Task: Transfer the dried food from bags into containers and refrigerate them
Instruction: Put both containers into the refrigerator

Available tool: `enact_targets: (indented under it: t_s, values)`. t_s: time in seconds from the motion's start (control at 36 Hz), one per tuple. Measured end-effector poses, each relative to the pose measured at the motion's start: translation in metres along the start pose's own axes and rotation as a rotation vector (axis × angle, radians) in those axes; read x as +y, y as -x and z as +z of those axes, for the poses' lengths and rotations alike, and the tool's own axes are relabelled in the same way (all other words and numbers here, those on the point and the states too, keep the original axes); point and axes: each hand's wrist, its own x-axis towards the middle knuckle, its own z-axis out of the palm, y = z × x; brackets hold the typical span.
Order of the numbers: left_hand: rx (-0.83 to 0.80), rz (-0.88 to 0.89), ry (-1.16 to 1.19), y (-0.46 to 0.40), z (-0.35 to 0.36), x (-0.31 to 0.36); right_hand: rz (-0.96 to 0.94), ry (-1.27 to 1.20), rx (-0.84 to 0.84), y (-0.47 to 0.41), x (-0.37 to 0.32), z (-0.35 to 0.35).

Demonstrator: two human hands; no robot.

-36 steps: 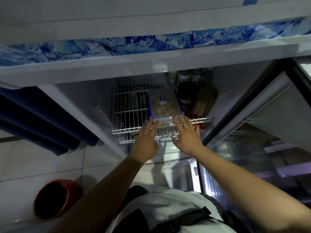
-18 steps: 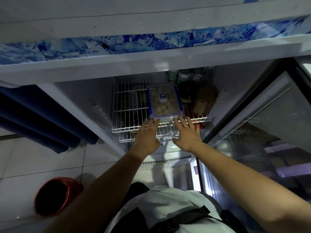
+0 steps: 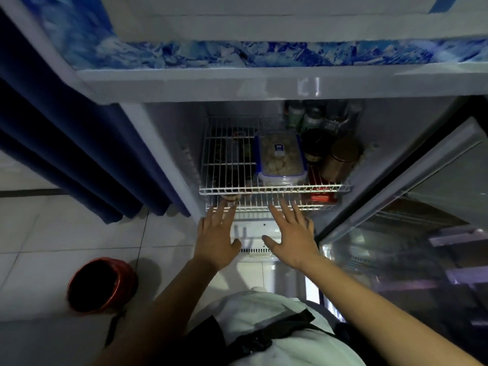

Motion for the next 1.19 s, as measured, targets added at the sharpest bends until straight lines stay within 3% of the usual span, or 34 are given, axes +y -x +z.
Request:
enact_targets:
  t_s: [0.17,0.67,0.94,1.19]
  values:
    - [0.010,-0.287,0.059,0.098,0.002,-0.064,-0.154,-0.049,-0.101,0.040,-0.084,0.030]
    - [0.477,-1.177,0.325,0.485,0.010,-0.206,-0.818,0.072,-0.492,0.182,-0.377,0.170]
    - [0.734,-1.573,0.520,0.612,0.016,-0.243,-1.168,0.134,-0.668,0.240,-0.529,0.213]
    - [0.698,-1.793,0.558,0.691,-0.001,-0.295,-1.477,0.191,-0.836,0.301,-0.669,0.283]
